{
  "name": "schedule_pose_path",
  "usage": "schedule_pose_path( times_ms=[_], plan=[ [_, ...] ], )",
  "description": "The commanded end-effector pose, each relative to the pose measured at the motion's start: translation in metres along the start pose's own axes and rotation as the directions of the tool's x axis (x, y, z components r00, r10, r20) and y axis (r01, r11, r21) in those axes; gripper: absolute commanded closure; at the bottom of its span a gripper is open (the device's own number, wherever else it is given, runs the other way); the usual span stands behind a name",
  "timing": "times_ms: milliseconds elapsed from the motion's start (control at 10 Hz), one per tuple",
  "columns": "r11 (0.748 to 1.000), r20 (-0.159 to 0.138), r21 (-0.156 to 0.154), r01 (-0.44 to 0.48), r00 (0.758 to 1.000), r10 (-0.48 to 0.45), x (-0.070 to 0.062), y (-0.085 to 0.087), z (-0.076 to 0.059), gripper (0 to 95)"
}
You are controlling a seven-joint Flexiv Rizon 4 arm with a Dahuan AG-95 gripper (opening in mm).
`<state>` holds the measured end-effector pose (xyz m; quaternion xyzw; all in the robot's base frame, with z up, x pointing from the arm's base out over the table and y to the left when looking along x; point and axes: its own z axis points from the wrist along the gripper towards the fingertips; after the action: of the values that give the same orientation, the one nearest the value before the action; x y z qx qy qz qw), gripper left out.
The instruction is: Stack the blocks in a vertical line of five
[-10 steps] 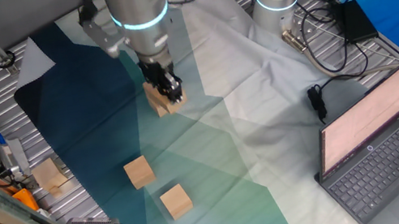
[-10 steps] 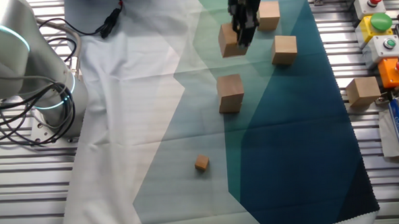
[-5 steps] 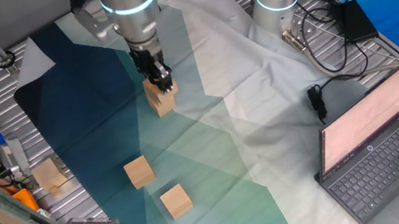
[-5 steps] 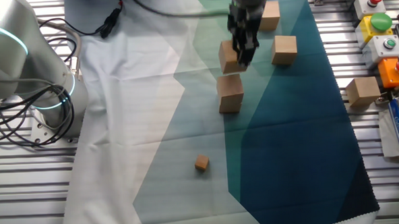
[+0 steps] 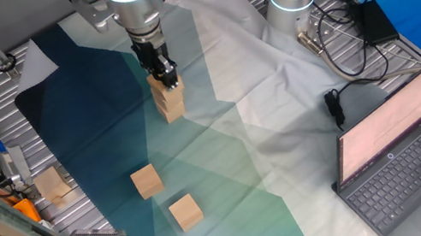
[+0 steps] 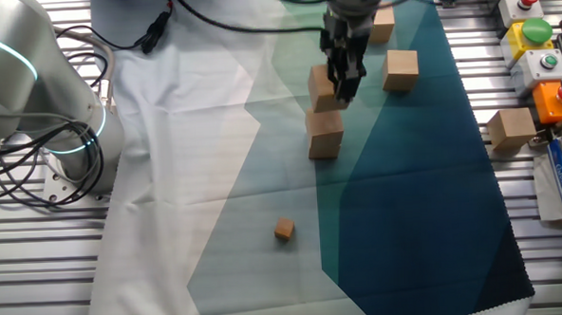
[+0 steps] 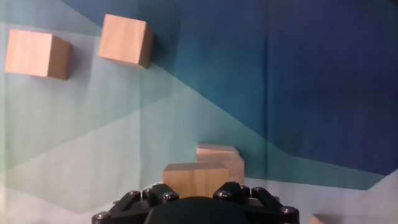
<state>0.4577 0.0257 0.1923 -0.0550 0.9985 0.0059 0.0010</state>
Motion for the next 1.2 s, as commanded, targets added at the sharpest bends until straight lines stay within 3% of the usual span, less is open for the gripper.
schedule_pose_path(
  times_ms=[100,1200],
  plan=[
    [1.0,0.009,-0.003,-0.02,1.0,0.02,-0.001,-0.006,0.003,95.0],
    [1.0,0.035,-0.006,-0.03,0.999,0.03,-0.006,-0.02,0.012,95.0]
  ],
)
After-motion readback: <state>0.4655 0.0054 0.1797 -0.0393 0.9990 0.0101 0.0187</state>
